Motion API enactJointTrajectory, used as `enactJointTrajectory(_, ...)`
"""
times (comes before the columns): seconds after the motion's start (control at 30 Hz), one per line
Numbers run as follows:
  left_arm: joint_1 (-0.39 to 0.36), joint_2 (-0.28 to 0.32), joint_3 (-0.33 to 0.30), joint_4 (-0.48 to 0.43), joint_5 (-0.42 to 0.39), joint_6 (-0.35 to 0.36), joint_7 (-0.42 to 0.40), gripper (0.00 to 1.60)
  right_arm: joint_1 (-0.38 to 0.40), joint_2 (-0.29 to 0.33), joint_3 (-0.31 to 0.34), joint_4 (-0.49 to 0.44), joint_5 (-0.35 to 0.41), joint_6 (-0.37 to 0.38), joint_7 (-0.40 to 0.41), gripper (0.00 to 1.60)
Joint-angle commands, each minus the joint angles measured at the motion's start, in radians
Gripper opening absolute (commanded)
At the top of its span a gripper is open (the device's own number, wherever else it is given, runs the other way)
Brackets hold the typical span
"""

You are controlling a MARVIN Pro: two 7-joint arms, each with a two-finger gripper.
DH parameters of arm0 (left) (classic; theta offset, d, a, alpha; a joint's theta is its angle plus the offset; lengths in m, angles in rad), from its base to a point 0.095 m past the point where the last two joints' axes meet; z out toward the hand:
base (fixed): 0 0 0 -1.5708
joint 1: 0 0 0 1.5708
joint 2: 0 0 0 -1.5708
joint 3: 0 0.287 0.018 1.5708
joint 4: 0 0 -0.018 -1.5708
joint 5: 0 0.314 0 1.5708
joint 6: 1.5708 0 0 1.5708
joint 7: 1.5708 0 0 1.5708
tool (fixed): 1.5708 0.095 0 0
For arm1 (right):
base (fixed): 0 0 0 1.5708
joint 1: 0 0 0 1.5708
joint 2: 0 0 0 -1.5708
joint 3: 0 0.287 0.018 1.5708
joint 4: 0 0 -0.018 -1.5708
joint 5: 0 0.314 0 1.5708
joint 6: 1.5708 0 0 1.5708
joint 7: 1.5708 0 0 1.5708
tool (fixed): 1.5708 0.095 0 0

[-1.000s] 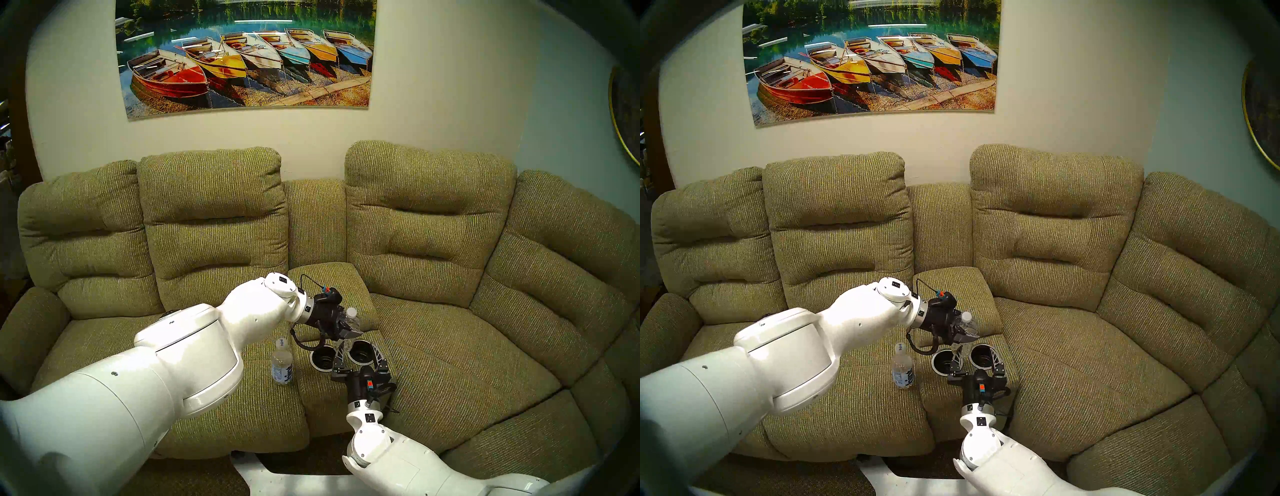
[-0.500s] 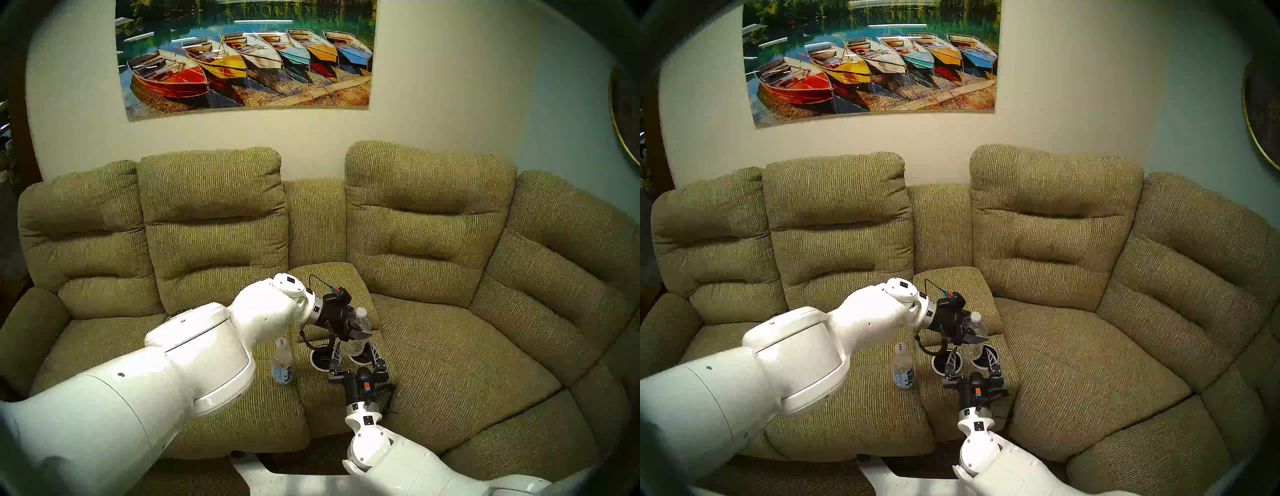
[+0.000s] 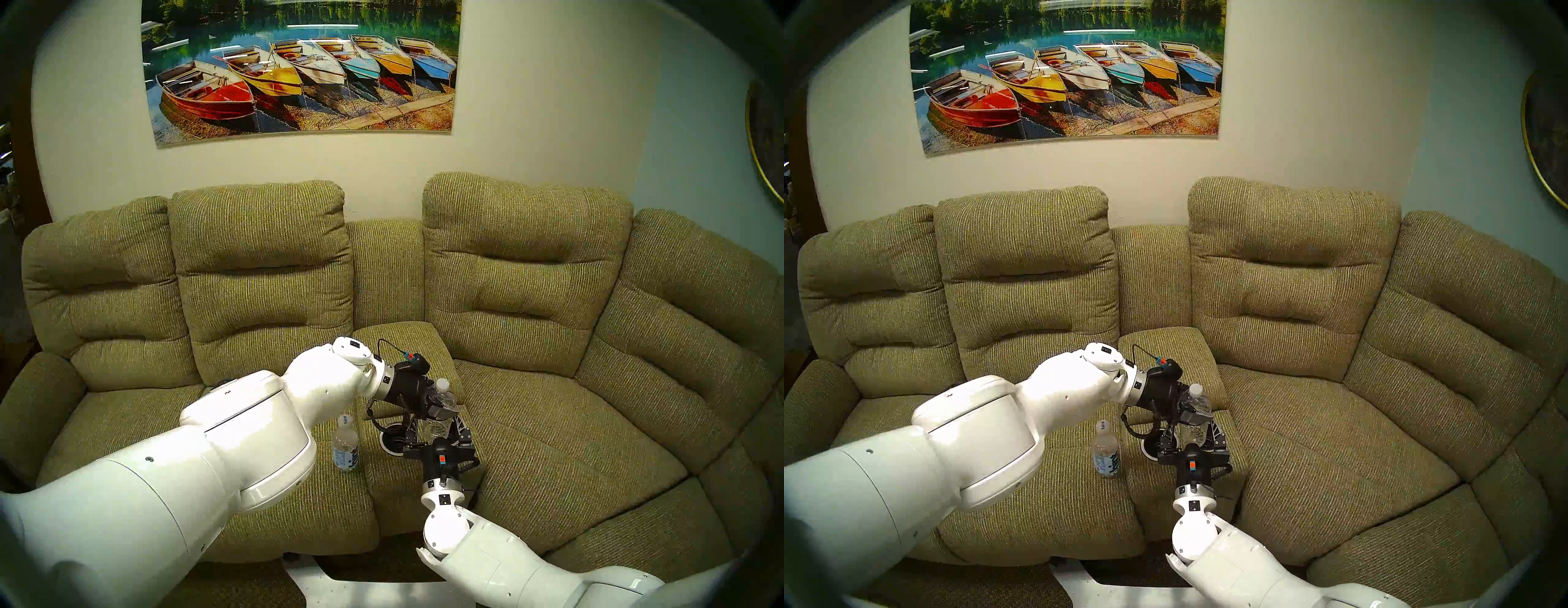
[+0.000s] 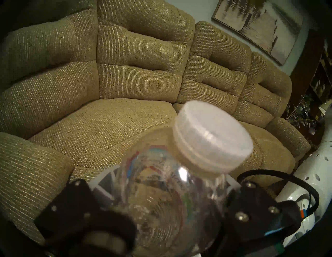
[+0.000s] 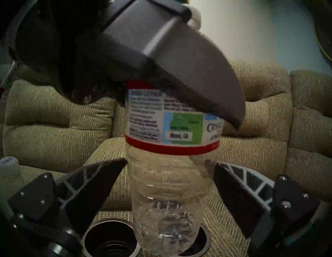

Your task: Put bottles into cup holders

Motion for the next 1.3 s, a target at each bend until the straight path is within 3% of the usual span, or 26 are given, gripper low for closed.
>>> enactJointTrajectory(0.0,-0.02,-0.013,-0.018,-0.007,-0.017,0.009,-0.025,0.0,0.053,-0.07,0.003,0.045,-0.022,-0.03,-0.037,1.3)
enactJointTrajectory(0.03,-0.02,-0.013,-0.019,-0.007,-0.017,0.01,-0.026,0.0,0.055,-0.075,0.003,0.053,-0.024,-0.032,-0.042,0.88)
enactJointTrajectory(0.17,-0.019,-0.013,-0.022,-0.005,-0.015,0.012,-0.03,0.0,0.066,-0.089,-0.001,0.103,-0.039,-0.051,-0.056,0.36)
enactJointTrajectory(0.2,-0.014,-0.016,-0.022,-0.005,-0.014,0.011,-0.029,0.0,0.073,-0.096,-0.002,0.115,-0.044,-0.056,-0.059,0.0)
enactJointTrajectory(0.3,-0.007,-0.011,-0.034,-0.01,-0.024,-0.004,-0.042,0.0,0.083,-0.108,-0.001,0.148,-0.049,-0.074,-0.068,0.0)
enactJointTrajectory(0.33,-0.006,-0.008,-0.041,-0.013,-0.029,-0.007,-0.052,0.12,0.087,-0.111,-0.001,0.159,-0.051,-0.081,-0.071,0.03)
enactJointTrajectory(0.37,-0.009,-0.005,-0.044,-0.017,-0.03,-0.011,-0.061,0.41,0.091,-0.115,-0.002,0.174,-0.053,-0.09,-0.073,0.0)
enactJointTrajectory(0.4,-0.011,-0.002,-0.048,-0.02,-0.032,-0.014,-0.07,1.15,0.095,-0.12,-0.002,0.188,-0.054,-0.098,-0.075,0.0)
enactJointTrajectory(0.43,-0.011,0.003,-0.064,-0.025,-0.046,-0.019,-0.091,1.49,0.096,-0.121,-0.002,0.195,-0.054,-0.102,-0.075,0.0)
enactJointTrajectory(0.47,-0.013,0.007,-0.069,-0.029,-0.05,-0.024,-0.107,1.6,0.1,-0.125,-0.002,0.207,-0.055,-0.11,-0.076,0.0)
enactJointTrajectory(0.53,-0.017,0.016,-0.075,-0.036,-0.053,-0.036,-0.139,1.6,0.109,-0.133,-0.003,0.233,-0.057,-0.123,-0.076,0.07)
enactJointTrajectory(0.73,-0.021,0.062,-0.113,-0.07,-0.082,-0.077,-0.237,1.6,0.138,-0.149,0.003,0.292,-0.05,-0.139,-0.066,0.0)
enactJointTrajectory(0.9,-0.007,0.121,-0.135,-0.07,-0.091,-0.105,-0.261,1.6,0.178,-0.168,0.014,0.332,-0.038,-0.122,-0.051,0.0)
enactJointTrajectory(1.0,0.015,0.146,-0.146,-0.064,-0.099,-0.112,-0.261,1.6,0.202,-0.181,0.024,0.35,-0.029,-0.109,-0.04,0.37)
enactJointTrajectory(1.03,0.024,0.153,-0.151,-0.061,-0.102,-0.116,-0.261,1.6,0.211,-0.187,0.029,0.359,-0.025,-0.104,-0.039,0.38)
enactJointTrajectory(1.17,0.047,0.17,-0.161,-0.063,-0.11,-0.13,-0.261,1.6,0.234,-0.202,0.047,0.384,-0.008,-0.084,-0.034,0.36)
enactJointTrajectory(1.27,0.063,0.184,-0.171,-0.064,-0.119,-0.142,-0.261,1.6,0.24,-0.212,0.057,0.405,0.003,-0.066,-0.024,0.23)
